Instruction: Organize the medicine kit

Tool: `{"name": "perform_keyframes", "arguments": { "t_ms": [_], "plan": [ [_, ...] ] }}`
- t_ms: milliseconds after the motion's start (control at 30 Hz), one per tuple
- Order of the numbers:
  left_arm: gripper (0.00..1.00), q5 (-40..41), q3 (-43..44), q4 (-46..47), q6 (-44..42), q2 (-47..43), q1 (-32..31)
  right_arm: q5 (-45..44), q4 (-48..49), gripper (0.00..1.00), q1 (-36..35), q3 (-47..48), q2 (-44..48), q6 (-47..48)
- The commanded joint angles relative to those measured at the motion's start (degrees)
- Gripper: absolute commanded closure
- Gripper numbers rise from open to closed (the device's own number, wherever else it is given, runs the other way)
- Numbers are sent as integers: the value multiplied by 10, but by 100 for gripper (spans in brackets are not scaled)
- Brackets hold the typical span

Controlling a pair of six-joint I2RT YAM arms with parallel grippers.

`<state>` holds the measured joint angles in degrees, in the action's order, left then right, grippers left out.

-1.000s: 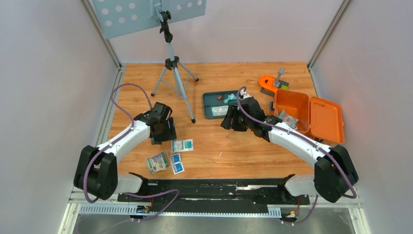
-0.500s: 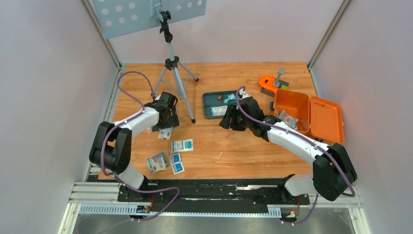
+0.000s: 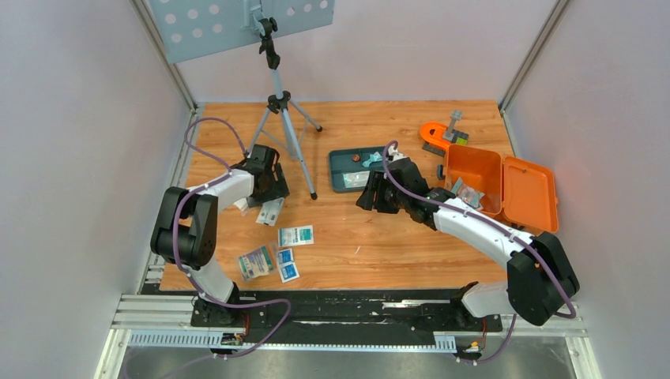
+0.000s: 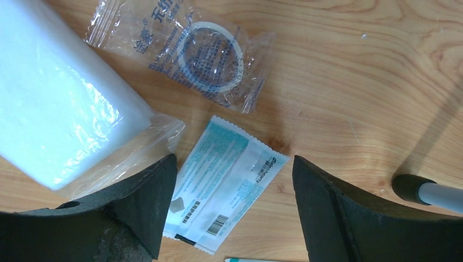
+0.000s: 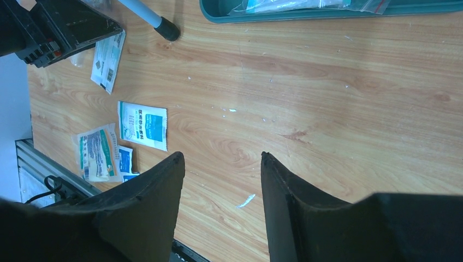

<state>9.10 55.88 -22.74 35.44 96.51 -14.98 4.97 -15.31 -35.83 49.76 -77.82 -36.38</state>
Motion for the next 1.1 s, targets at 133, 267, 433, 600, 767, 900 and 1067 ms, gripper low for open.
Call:
{"name": "perform_keyframes", "arguments": {
  "t_ms": [133, 267, 433, 600, 767, 900, 1067],
  "plan": [
    [18, -77, -31, 37, 20, 9, -14, -1, 20, 48, -3, 2, 6, -9],
    [18, -85, -52, 27, 34, -12, -35, -3, 20, 48, -4, 5, 6, -11],
    [15, -67, -60, -8, 28, -34, -51, -2, 20, 48, -5, 5, 7, -12],
    [9, -42, -53, -55, 18, -56, -63, -2, 20, 48, -8, 5, 5, -13],
    [4, -11, -47, -85, 19, -114, -64, 0, 20, 48, -10, 7, 4, -11],
    [4, 22, -40, -118, 29, -164, -64, 0, 20, 49, -11, 8, 3, -10],
    [7, -13, -19, -132, -25, -135, -64, 1, 20, 49, -12, 10, -2, -11]
  ]
}}
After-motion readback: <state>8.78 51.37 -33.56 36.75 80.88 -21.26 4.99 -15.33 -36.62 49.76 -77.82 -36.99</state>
